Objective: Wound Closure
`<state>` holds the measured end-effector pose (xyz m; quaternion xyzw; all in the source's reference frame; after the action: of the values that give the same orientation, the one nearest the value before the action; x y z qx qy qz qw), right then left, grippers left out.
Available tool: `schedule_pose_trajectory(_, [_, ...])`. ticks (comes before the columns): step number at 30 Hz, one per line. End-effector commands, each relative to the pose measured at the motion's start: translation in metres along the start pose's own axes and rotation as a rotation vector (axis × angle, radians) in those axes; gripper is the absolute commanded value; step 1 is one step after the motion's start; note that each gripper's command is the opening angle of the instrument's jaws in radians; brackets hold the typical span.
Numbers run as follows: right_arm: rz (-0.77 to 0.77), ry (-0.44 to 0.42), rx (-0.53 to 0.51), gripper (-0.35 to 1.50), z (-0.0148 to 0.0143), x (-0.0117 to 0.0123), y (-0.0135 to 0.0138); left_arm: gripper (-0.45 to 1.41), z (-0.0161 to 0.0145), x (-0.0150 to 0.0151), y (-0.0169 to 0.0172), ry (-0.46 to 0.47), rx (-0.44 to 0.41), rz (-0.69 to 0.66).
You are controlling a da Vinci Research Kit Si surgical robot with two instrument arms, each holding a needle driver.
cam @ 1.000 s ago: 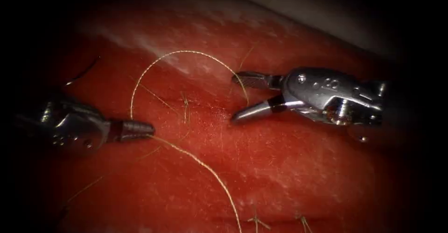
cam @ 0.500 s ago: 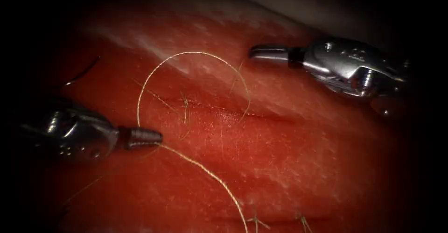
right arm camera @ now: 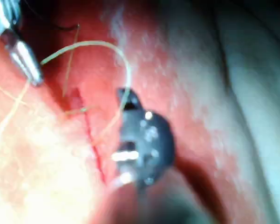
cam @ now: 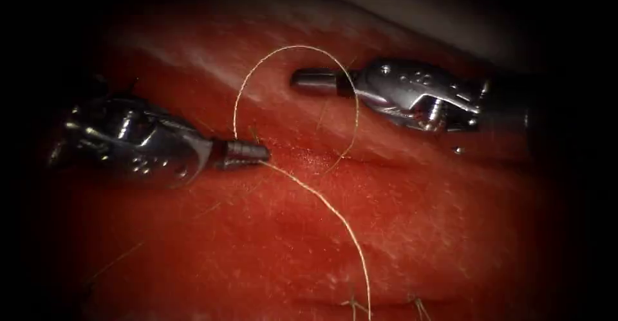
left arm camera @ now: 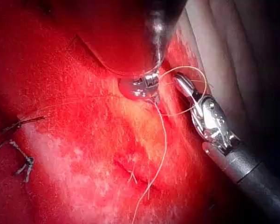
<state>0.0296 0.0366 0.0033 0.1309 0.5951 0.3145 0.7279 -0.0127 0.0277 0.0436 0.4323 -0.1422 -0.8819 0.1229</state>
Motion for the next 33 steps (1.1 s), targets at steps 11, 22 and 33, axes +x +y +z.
schedule_pose_trajectory(11, [0.025,0.08,0.031,-0.35,0.0006,0.001,-0.0013,-0.35,0.0047,-0.0023,0.0015,0.013,-0.032,-0.019])
schedule_pose_trajectory(22, [0.024,0.112,-0.009,0.12,0.0028,0.0011,-0.0016,-0.35,0.0072,0.0007,0.0025,0.071,-0.093,0.006])
schedule_pose_trajectory(33, [0.012,0.029,-0.09,1.0,0.0032,-0.0012,-0.0015,-0.35,0.0036,0.0043,0.0016,0.103,-0.113,0.005])
